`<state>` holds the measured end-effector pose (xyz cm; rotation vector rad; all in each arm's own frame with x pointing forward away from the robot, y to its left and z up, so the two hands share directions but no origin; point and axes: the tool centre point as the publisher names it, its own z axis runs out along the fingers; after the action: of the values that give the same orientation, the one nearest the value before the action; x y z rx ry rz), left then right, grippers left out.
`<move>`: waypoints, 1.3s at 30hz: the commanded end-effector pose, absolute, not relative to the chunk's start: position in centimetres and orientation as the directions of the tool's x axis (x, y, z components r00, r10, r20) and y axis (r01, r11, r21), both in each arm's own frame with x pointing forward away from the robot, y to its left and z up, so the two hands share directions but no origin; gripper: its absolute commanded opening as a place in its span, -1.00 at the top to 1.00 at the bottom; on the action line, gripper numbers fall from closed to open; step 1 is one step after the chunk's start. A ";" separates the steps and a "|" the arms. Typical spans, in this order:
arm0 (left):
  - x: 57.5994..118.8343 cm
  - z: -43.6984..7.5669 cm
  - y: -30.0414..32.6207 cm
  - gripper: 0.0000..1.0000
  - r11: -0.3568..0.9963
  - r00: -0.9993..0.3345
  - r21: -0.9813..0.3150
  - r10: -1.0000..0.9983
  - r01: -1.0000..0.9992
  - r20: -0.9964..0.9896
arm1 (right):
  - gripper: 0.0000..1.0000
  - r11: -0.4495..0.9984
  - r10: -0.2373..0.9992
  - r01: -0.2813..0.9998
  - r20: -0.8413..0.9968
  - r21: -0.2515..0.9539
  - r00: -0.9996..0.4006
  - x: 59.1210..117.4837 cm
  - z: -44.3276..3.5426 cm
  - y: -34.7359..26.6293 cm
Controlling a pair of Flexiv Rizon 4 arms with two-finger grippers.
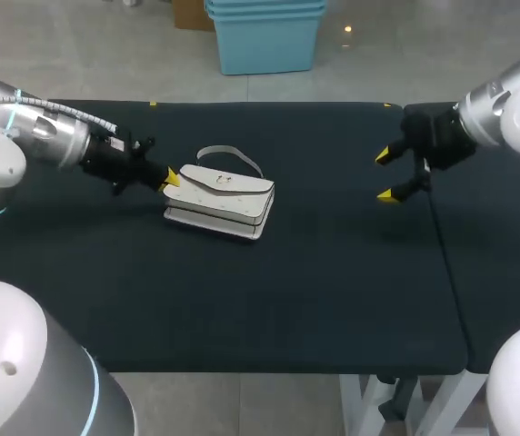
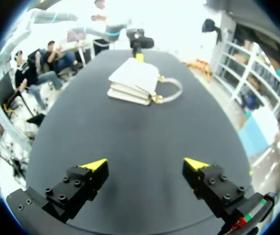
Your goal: Pick up the bag, open it, inspect its contents, close it, and place it on the opposite side
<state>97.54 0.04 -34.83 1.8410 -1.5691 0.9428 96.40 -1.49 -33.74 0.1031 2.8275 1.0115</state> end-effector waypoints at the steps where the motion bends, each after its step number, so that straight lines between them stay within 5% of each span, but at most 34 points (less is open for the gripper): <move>1: 98.3 -36.2 -2.3 1.00 -0.653 0.062 -0.452 -0.607 -0.608 0.792 | -1.00 0.772 0.109 0.018 -0.105 0.636 -0.988 96.4 -33.7 -1.5; 39: 98.6 -36.3 -9.9 1.00 -0.220 -0.096 -0.275 -0.592 -0.936 0.800 | -1.00 0.772 0.109 0.018 -0.105 0.636 -0.988 96.4 -33.7 -1.5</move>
<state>98.03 -9.15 -36.04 1.8122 -1.6557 1.2568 96.41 -1.49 -33.75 0.1032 2.8273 1.0116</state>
